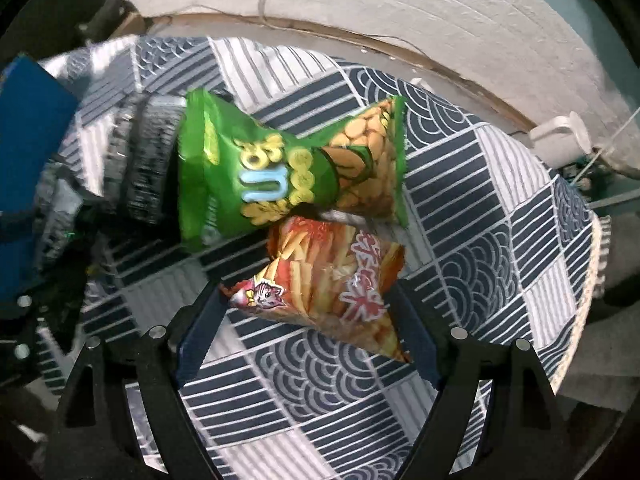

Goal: Organize snacks
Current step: 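Grasp a black bag with the left tool while the right tool grasps the orange-red chip bag, then lift the black bag and orange-red chip bag and carry both toward the box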

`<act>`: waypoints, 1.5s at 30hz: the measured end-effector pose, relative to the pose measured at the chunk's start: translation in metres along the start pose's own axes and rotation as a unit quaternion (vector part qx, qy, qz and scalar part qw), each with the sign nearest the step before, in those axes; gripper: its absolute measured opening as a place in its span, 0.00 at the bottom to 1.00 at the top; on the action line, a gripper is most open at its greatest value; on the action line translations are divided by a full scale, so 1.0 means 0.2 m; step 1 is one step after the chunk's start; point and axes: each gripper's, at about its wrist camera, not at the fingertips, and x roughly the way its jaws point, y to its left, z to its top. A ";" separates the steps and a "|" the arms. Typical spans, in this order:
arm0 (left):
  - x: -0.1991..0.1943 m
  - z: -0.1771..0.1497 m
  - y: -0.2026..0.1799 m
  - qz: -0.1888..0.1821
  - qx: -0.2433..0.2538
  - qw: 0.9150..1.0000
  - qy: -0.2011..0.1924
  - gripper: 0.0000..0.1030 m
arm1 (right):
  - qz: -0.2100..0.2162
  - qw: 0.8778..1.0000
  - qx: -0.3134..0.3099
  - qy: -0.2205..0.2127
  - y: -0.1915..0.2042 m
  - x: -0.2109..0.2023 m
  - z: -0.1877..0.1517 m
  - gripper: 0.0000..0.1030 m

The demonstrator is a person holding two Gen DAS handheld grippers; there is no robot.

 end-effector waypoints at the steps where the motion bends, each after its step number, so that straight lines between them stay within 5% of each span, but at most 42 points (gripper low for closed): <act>1: 0.01 0.01 0.00 0.000 0.000 1.000 0.001 0.56 | 0.000 1.000 0.001 0.001 0.00 0.01 0.00 0.79; 8: 0.03 0.04 0.02 -0.007 -0.002 1.000 0.011 0.56 | 0.018 0.999 0.049 0.002 -0.11 0.10 -0.02 0.78; 13: 0.03 0.04 0.01 -0.007 0.002 1.000 0.009 0.56 | 0.025 0.998 0.054 -0.006 -0.16 0.08 -0.04 0.54; 16: 0.03 0.04 0.00 -0.004 0.008 1.000 0.005 0.56 | 0.027 0.998 0.055 -0.010 -0.15 0.05 -0.06 0.50; 28: -0.08 -0.03 0.00 -0.002 0.008 1.000 -0.015 0.56 | 0.022 0.997 0.064 -0.039 -0.07 -0.15 -0.21 0.49; 45: -0.47 -0.21 0.04 0.041 0.038 0.993 -0.107 0.56 | 0.040 0.991 0.070 -0.109 0.11 -0.58 -0.37 0.49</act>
